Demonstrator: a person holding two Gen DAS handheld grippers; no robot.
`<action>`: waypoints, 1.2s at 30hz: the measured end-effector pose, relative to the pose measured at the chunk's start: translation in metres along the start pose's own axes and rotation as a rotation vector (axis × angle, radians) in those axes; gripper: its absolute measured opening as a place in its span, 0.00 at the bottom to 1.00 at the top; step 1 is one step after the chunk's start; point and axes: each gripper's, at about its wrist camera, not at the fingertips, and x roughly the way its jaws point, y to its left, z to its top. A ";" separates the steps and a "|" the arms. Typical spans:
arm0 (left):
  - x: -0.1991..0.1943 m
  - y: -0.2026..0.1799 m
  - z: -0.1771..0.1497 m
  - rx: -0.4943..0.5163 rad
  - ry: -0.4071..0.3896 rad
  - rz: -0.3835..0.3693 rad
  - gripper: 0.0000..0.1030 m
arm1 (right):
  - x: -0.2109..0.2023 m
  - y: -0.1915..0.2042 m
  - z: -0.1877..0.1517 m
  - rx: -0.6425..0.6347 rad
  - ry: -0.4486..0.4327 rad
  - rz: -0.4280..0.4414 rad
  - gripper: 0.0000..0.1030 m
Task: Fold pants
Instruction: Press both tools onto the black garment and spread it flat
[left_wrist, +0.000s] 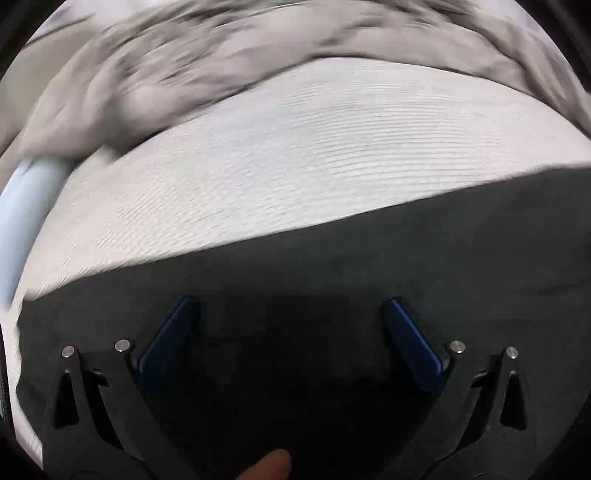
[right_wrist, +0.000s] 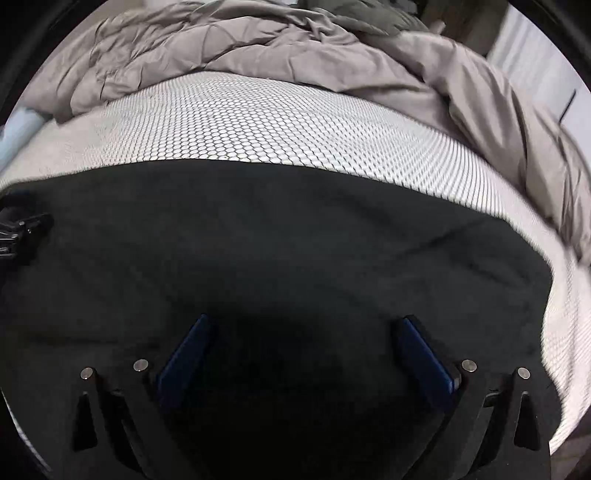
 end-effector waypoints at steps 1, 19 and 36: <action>-0.004 0.022 -0.007 -0.060 0.012 -0.016 1.00 | -0.001 0.001 -0.002 -0.002 0.001 0.006 0.99; -0.062 -0.089 -0.069 0.239 -0.028 -0.311 1.00 | -0.014 0.104 -0.001 -0.266 -0.041 0.148 0.98; -0.105 -0.039 -0.104 0.156 -0.111 -0.400 0.99 | -0.074 0.016 -0.054 -0.137 -0.150 0.086 0.98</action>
